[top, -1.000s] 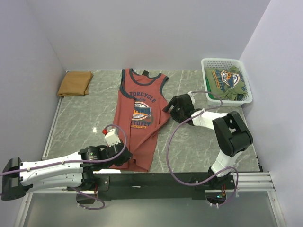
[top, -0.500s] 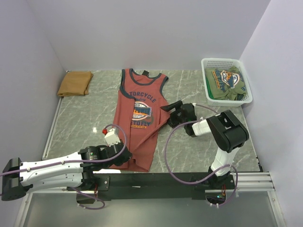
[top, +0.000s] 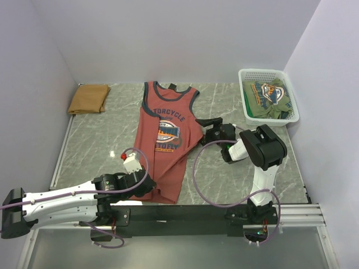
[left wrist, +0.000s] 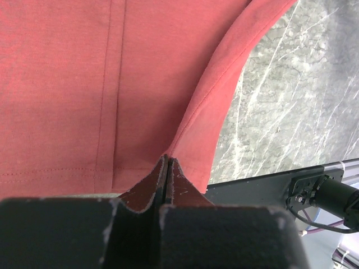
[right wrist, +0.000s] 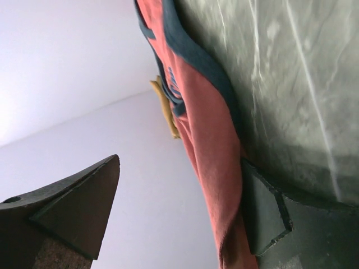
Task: Fold and stack the tank tops
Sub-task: Fold the tank top
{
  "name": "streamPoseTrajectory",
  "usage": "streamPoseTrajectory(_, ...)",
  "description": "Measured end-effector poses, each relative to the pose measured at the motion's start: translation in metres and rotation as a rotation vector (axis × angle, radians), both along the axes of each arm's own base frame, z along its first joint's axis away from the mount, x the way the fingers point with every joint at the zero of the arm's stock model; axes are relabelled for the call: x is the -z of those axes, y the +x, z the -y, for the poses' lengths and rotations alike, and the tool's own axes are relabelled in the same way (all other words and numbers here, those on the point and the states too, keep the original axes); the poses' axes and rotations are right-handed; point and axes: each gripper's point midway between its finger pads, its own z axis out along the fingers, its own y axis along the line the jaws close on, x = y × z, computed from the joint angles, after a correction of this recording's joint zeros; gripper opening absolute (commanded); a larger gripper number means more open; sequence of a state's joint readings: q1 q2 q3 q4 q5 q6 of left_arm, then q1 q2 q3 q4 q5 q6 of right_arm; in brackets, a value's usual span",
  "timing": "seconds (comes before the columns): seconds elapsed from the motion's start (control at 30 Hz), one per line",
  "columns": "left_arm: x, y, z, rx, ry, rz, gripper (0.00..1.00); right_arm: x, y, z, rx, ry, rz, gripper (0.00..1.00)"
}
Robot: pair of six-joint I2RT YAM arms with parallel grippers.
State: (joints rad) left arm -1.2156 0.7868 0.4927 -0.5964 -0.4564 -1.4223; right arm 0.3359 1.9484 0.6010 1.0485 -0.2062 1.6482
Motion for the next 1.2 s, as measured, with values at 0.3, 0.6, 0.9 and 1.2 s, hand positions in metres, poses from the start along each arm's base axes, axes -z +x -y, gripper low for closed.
streamPoseTrajectory(0.3, 0.000, -0.001, 0.001, 0.008, 0.000, -0.005, 0.01, -0.005, 0.012, 0.021, 0.045, 0.037, 0.001, 0.89)
streamPoseTrajectory(0.6, 0.001, -0.003, 0.001, 0.021, 0.006, -0.008, 0.01, -0.017, 0.040, 0.027, 0.047, -0.002, 0.021, 0.88)
streamPoseTrajectory(0.9, 0.000, -0.003, 0.004, 0.037, 0.002, -0.004, 0.01, -0.030, 0.062, 0.025, 0.010, -0.154, 0.014, 0.86)
streamPoseTrajectory(1.2, 0.005, -0.006, 0.011, 0.073, 0.012, -0.019, 0.01, -0.051, 0.080, 0.053, 0.009, -0.511, 0.018, 0.87)
